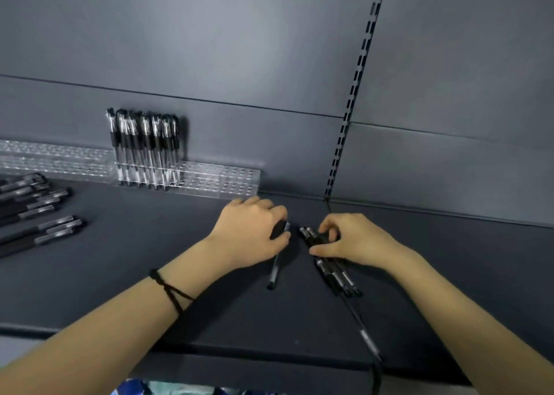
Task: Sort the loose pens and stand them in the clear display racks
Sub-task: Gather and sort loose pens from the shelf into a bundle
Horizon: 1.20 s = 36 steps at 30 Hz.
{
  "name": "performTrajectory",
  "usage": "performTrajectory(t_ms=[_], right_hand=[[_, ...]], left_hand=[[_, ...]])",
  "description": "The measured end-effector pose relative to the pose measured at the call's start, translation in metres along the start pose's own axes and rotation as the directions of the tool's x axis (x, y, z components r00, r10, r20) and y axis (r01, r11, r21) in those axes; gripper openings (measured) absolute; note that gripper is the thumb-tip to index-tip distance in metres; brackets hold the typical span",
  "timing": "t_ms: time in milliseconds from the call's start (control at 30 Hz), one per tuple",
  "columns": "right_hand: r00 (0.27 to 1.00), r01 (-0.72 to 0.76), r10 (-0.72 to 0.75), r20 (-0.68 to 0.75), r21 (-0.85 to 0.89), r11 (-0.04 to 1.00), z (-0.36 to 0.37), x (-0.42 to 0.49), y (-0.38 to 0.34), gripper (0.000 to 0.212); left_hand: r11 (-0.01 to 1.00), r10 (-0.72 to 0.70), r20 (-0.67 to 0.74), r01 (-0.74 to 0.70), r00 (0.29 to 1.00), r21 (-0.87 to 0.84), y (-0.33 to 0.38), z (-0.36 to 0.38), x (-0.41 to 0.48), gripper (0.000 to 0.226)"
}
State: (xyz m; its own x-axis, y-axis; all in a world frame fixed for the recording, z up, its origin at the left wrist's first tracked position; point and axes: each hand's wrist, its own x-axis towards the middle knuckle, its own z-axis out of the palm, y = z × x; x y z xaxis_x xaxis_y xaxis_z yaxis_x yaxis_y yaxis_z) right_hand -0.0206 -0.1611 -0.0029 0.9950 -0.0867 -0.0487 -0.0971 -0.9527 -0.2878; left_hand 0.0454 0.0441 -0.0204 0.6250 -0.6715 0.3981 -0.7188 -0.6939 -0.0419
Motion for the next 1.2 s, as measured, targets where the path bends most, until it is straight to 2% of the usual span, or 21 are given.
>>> performTrajectory(t_ms=[167, 233, 433, 500, 600, 733, 833, 900, 933, 1000, 1033, 1100, 1200], right_hand=[[0.989, -0.149, 0.146, 0.032, 0.201, 0.968, -0.003, 0.024, 0.002, 0.039], [0.980, -0.190, 0.172, 0.095, 0.239, 0.952, -0.008, 0.030, 0.003, 0.036], [0.962, -0.219, 0.166, 0.217, 0.246, 0.944, -0.020, 0.035, 0.006, 0.027], [0.965, -0.194, 0.144, 0.219, 0.229, 0.954, -0.020, 0.036, 0.009, 0.020], [0.966, -0.188, 0.133, 0.224, 0.243, 0.952, -0.021, 0.037, 0.013, 0.021], [0.983, -0.173, 0.140, 0.119, 0.347, 0.922, -0.018, 0.036, 0.026, 0.014], [0.990, -0.136, 0.139, 0.034, 0.522, 0.842, -0.027, 0.036, 0.039, 0.013], [0.993, -0.080, 0.115, -0.005, 0.681, 0.728, -0.030, 0.038, 0.041, 0.014], [0.996, -0.037, 0.090, -0.025, 0.776, 0.629, -0.030, 0.039, 0.039, 0.013], [0.997, 0.046, 0.041, -0.070, 0.904, 0.424, -0.025, 0.040, 0.030, 0.010], [0.995, 0.081, 0.022, -0.095, 0.929, 0.360, -0.023, 0.040, 0.025, 0.010], [0.991, 0.129, 0.000, -0.135, 0.944, 0.305, -0.019, 0.041, 0.017, 0.012], [0.986, 0.137, 0.050, -0.161, 0.940, 0.313, -0.020, 0.041, 0.014, 0.015]], left_hand=[[0.984, -0.092, 0.039, 0.096, 0.995, -0.151, 0.004, 0.008, 0.025, 0.035], [0.963, -0.134, 0.049, 0.142, 0.990, -0.228, 0.009, 0.014, 0.032, 0.031], [0.783, -0.316, 0.120, 0.330, 0.941, -0.528, 0.021, 0.023, 0.056, 0.015], [0.726, -0.367, 0.069, 0.332, 0.928, -0.602, 0.022, 0.025, 0.057, 0.012], [0.692, -0.431, -0.054, 0.292, 0.901, -0.660, 0.018, 0.027, 0.056, 0.013], [0.664, -0.424, -0.055, 0.269, 0.904, -0.697, 0.013, 0.032, 0.058, 0.014], [0.627, -0.407, -0.054, 0.237, 0.912, -0.742, 0.022, 0.033, 0.055, 0.017], [0.562, -0.407, -0.039, 0.216, 0.913, -0.799, 0.027, 0.032, 0.053, 0.020], [0.477, -0.390, 0.011, 0.213, 0.921, -0.853, 0.028, 0.030, 0.054, 0.020], [0.281, -0.270, 0.168, 0.244, 0.948, -0.928, 0.033, 0.025, 0.054, 0.015], [0.231, -0.196, 0.222, 0.265, 0.955, -0.936, 0.036, 0.023, 0.053, 0.019], [0.186, -0.118, 0.240, 0.259, 0.964, -0.948, 0.041, 0.022, 0.053, 0.021], [0.104, -0.171, 0.220, 0.240, 0.960, -0.965, 0.042, 0.022, 0.053, 0.009]])
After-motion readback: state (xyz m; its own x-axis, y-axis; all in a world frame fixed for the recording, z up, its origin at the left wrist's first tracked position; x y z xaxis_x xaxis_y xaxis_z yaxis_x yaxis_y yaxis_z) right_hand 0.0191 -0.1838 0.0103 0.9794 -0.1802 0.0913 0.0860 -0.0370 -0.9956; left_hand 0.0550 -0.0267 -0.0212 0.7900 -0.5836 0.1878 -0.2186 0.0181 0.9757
